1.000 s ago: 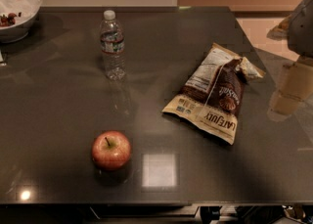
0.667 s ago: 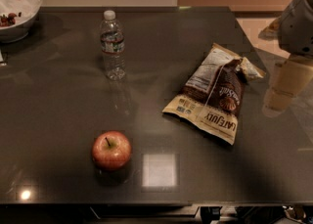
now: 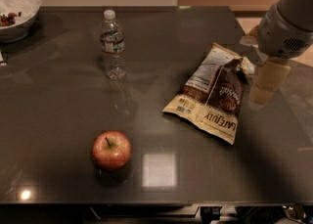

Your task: Move brown chip bag near water bottle

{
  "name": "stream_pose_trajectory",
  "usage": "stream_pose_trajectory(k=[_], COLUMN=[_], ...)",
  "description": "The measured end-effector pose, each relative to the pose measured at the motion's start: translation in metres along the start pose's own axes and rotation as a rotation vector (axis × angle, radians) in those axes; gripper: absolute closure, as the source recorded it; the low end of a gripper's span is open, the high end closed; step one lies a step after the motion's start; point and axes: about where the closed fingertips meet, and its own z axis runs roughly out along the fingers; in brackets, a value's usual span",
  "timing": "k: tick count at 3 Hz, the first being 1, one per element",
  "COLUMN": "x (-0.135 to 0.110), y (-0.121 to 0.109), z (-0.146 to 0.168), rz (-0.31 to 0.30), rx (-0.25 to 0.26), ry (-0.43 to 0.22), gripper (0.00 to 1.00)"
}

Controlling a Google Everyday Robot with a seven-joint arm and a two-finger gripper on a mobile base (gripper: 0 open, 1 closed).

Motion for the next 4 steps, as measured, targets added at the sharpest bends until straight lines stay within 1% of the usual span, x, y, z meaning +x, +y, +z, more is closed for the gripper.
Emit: stream_pose_trajectory(k=[1,2,3,4], x=[-0.004,-0.015,-0.027,-0.032], y=[-0.016,-0.028,-0.033,-0.036], z=[0.023,0.041,0.059,0.073], rz=[-0.071,-0.149,-0.231,-0.290], rx=[-0.022,-0.039,-0.063,-0.088], ry=[-0.027,-0.059,-0.073,-0.066], gripper=[0.00,0.00,0.16,0.40])
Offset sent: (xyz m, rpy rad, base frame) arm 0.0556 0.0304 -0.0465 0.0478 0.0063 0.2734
